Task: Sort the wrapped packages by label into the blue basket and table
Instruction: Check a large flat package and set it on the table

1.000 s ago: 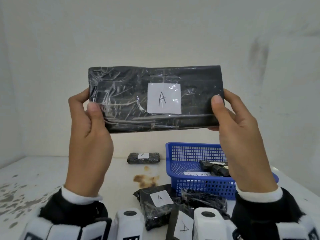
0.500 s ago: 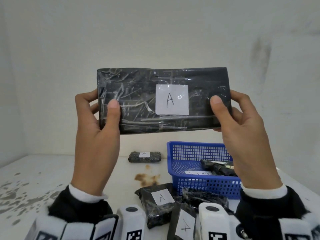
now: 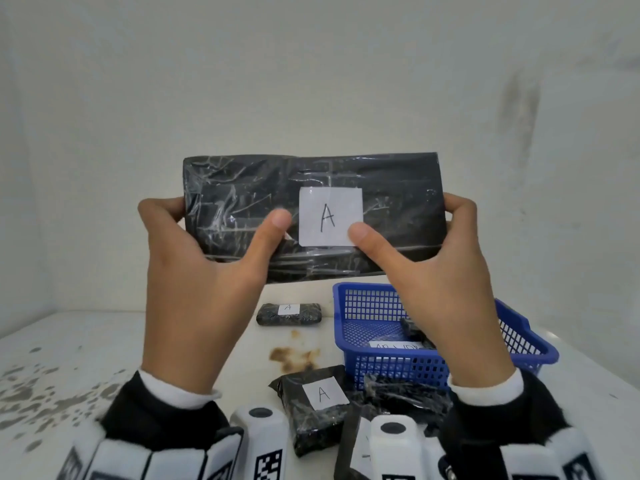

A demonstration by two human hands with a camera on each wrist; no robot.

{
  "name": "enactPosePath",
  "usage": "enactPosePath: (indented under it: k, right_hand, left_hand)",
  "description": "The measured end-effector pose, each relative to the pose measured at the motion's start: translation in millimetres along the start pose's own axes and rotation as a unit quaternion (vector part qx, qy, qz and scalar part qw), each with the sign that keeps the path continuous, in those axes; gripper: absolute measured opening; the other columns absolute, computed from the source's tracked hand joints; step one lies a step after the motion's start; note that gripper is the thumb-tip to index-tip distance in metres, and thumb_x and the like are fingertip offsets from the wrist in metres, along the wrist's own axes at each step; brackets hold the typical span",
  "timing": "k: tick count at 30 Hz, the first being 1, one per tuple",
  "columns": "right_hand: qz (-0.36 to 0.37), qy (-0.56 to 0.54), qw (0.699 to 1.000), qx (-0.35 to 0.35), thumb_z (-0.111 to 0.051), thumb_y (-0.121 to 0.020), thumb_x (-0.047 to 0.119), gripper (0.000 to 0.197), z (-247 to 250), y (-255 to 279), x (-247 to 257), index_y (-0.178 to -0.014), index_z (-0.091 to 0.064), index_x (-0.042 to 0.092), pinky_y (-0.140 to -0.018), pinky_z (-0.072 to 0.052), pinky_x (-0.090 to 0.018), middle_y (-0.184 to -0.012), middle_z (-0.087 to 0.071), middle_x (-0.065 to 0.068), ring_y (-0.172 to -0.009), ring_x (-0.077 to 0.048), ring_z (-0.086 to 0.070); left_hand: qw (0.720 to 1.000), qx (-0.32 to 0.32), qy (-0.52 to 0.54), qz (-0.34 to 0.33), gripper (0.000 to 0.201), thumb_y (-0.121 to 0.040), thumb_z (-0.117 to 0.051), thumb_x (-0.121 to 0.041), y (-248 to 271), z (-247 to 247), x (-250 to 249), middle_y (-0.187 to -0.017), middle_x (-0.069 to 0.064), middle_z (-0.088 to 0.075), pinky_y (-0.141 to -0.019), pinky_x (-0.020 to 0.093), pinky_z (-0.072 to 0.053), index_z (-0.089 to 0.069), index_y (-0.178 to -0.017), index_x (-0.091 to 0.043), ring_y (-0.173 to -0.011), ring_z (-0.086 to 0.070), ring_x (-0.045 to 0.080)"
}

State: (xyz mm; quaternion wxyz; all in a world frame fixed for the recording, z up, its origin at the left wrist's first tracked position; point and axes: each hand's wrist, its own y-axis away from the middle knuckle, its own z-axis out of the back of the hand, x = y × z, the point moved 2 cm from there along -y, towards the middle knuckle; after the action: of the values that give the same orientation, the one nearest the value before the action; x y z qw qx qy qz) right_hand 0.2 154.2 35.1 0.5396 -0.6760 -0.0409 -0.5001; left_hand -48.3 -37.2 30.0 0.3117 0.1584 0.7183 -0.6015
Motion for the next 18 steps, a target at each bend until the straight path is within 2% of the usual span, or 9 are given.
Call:
enactPosePath:
  k: [4, 6, 7, 8, 9, 11, 13, 16, 18]
  right_hand:
    - [0.01, 0.026, 0.999, -0.016, -0.079, -0.064, 0.061, 0.076, -3, 3, 2, -0.119, -0.031, 0.043, -0.064, -0.043, -0.001, -0.101, -0.053, 0.028, -0.086, 0.017, -0.056]
    - [0.02, 0.044, 0.999, -0.024, -0.079, -0.06, 0.065, 0.087, -3, 4, 1, -0.129, -0.031, 0.043, -0.075, -0.042, -0.003, -0.111, -0.053, 0.03, -0.099, 0.01, -0.056]
    - [0.026, 0.051, 0.998, -0.025, -0.079, -0.06, 0.066, 0.096, -3, 4, 1, -0.138, -0.029, 0.042, -0.085, -0.044, -0.006, -0.121, -0.054, 0.028, -0.108, 0.005, -0.056]
    - [0.029, 0.055, 0.998, -0.026, -0.079, -0.06, 0.068, 0.105, -4, 5, 1, -0.146, -0.026, 0.04, -0.094, -0.045, -0.014, -0.13, -0.054, 0.023, -0.115, 0.0, -0.056]
    - [0.03, 0.056, 0.998, -0.029, -0.079, -0.059, 0.069, 0.108, -3, 5, 2, -0.149, -0.025, 0.04, -0.099, -0.047, -0.021, -0.135, -0.054, 0.02, -0.119, -0.003, -0.056]
    - [0.041, 0.054, 0.997, -0.036, -0.08, -0.058, 0.069, 0.093, -2, 4, 1, -0.136, -0.036, 0.043, -0.088, -0.048, -0.015, -0.125, -0.057, 0.023, -0.108, 0.004, -0.058]
    - [0.039, 0.056, 0.997, -0.03, -0.079, -0.057, 0.07, 0.08, -3, 4, 1, -0.12, -0.037, 0.048, -0.072, -0.042, -0.006, -0.113, -0.055, 0.025, -0.097, 0.011, -0.055]
    - [0.031, 0.048, 0.998, -0.025, -0.077, -0.057, 0.071, 0.084, -4, 3, -2, -0.125, -0.039, 0.042, -0.068, -0.043, -0.008, -0.113, -0.056, 0.021, -0.097, 0.009, -0.055]
    - [0.025, 0.042, 0.999, -0.021, -0.076, -0.056, 0.072, 0.087, -6, 4, -2, -0.128, -0.039, 0.039, -0.069, -0.045, -0.01, -0.115, -0.056, 0.016, -0.097, 0.006, -0.055]
  left_hand:
    - [1.0, 0.002, -0.007, 0.023, 0.086, -0.052, -0.077, -0.058, 3, -8, 4, -0.099, -0.021, -0.046, -0.065, -0.002, -0.038, -0.028, -0.113, -0.021, -0.083, -0.05, -0.015]
    - [1.0, 0.0, -0.014, 0.02, 0.101, -0.049, -0.08, -0.06, 4, -12, 9, -0.119, -0.009, -0.05, -0.081, 0.003, -0.037, -0.027, -0.125, -0.019, -0.104, -0.056, 0.001]
    - [1.0, 0.0, -0.017, 0.017, 0.112, -0.05, -0.081, -0.059, 5, -13, 9, -0.135, -0.002, -0.045, -0.093, 0.009, -0.035, -0.023, -0.137, -0.017, -0.119, -0.051, 0.007]
    - [1.0, 0.004, -0.024, 0.02, 0.124, -0.052, -0.082, -0.058, 6, -14, 9, -0.147, 0.001, -0.035, -0.099, 0.012, -0.03, -0.014, -0.147, -0.016, -0.129, -0.042, 0.007]
    - [0.999, 0.008, -0.034, 0.027, 0.129, -0.053, -0.081, -0.058, 7, -15, 9, -0.149, 0.001, -0.029, -0.098, 0.01, -0.026, -0.008, -0.151, -0.017, -0.129, -0.036, 0.004]
    - [0.999, 0.007, -0.05, 0.021, 0.123, -0.052, -0.075, -0.062, 8, -17, 9, -0.132, -0.001, -0.031, -0.085, -0.001, -0.025, -0.016, -0.149, -0.014, -0.116, -0.035, 0.003]
    - [0.998, -0.015, -0.061, -0.001, 0.112, -0.054, -0.074, -0.064, 8, -16, 9, -0.121, -0.004, -0.029, -0.082, 0.001, -0.028, -0.026, -0.14, -0.01, -0.119, -0.038, 0.01]
    - [0.997, -0.031, -0.06, -0.026, 0.106, -0.059, -0.074, -0.069, 7, -14, 9, -0.122, -0.006, -0.034, -0.101, 0.025, -0.037, -0.029, -0.135, -0.01, -0.126, -0.042, 0.022]
    - [0.998, -0.037, -0.054, -0.026, 0.101, -0.06, -0.071, -0.069, 6, -12, 8, -0.127, -0.003, -0.043, -0.104, 0.041, -0.043, -0.029, -0.133, -0.014, -0.123, -0.049, 0.024]
